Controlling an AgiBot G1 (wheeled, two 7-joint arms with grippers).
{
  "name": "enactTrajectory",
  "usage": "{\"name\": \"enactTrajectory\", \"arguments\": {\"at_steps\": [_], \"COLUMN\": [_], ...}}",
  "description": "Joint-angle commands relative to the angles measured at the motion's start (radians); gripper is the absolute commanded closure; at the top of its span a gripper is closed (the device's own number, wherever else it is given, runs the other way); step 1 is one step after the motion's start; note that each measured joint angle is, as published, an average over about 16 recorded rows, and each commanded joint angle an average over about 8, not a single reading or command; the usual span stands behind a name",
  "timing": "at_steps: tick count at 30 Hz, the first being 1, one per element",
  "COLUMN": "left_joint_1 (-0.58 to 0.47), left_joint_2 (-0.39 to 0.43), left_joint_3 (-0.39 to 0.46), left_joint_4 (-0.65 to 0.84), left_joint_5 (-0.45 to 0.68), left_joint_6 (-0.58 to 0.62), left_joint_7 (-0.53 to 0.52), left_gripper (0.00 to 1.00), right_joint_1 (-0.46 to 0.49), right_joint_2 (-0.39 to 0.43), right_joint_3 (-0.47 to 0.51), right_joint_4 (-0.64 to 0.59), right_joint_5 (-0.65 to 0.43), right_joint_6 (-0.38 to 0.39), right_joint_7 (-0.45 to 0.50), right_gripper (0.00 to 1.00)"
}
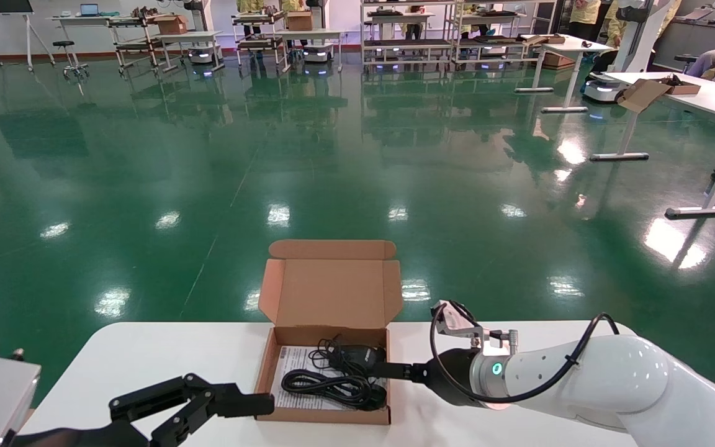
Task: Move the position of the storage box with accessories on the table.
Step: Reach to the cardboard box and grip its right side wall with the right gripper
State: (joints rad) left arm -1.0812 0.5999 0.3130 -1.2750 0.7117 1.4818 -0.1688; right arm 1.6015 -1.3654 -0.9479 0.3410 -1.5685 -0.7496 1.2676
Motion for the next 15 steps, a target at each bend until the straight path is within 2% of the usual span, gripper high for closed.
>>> {"name": "enactTrajectory", "arguments": {"at_steps": [1,3,5,7,12,13,15], "left_joint_1": [0.0,0.0,0.0,0.0,0.0,0.0,0.0], "left_joint_2": [0.0,0.0,0.0,0.0,0.0,0.0,0.0], "left_joint_3": [0.0,0.0,0.0,0.0,0.0,0.0,0.001], "left_joint_4": [0.0,0.0,0.0,0.0,0.0,0.0,0.0], "left_joint_5": [0.0,0.0,0.0,0.0,0.0,0.0,0.0], "left_joint_6": [0.0,0.0,0.0,0.0,0.0,0.0,0.0], "left_joint_7": [0.0,0.0,0.0,0.0,0.0,0.0,0.0], "left_gripper": [0.0,0.0,0.0,0.0,0.0,0.0,0.0], "right_joint_1": [-0.004,-0.006,-0.008,-0.009,-0.01,-0.01,-0.01], "right_joint_2": [0.0,-0.001,-0.001,-0.001,-0.002,-0.002,-0.002], "right_joint_3": [-0.011,-0.022,-0.033,-0.045,-0.084,-0.092,-0.108], "right_joint_4": [0.0,0.004,0.01,0.017,0.031,0.033,0.037], "right_joint_5": [0.01,0.023,0.036,0.048,0.069,0.072,0.078], "right_joint_6": [0.015,0.025,0.033,0.038,0.044,0.046,0.049], "right_joint_7": [-0.005,-0.01,-0.016,-0.022,-0.037,-0.039,-0.042], "right_gripper": [0.0,0.0,0.08,0.26,0.78,0.85,0.92]}}
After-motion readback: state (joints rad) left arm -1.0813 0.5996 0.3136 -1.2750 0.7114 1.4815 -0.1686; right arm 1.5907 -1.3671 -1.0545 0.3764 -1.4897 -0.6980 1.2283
